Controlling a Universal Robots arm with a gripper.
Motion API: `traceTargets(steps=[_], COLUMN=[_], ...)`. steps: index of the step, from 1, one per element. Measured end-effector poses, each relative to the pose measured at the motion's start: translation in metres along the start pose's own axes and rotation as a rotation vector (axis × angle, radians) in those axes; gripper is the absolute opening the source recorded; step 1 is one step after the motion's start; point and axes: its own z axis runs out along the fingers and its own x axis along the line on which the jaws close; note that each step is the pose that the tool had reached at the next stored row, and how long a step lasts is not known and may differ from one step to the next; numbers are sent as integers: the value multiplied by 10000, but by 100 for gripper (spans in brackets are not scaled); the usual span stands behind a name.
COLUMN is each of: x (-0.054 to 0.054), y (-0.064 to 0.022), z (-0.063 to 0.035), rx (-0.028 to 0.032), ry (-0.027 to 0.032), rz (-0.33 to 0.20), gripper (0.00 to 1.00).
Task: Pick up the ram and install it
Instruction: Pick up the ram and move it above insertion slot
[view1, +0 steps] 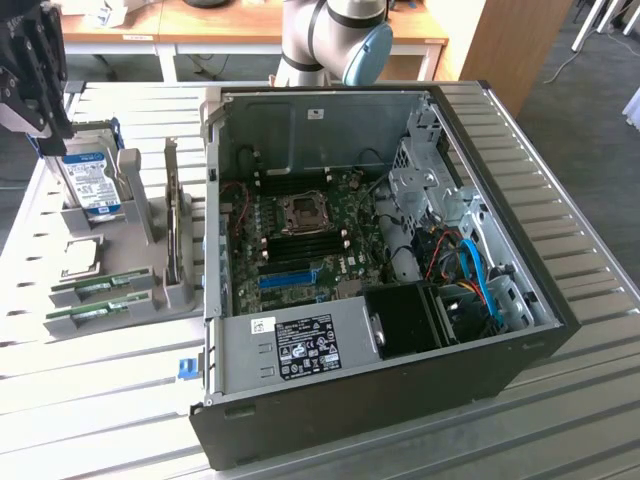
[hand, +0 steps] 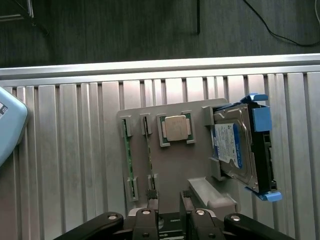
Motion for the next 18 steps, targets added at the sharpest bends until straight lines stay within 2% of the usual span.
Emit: traceTargets(steps=[18], x=[7], y=[-14], z=[322], rx=[65], ry=[-5], rz=[-2], gripper=[31])
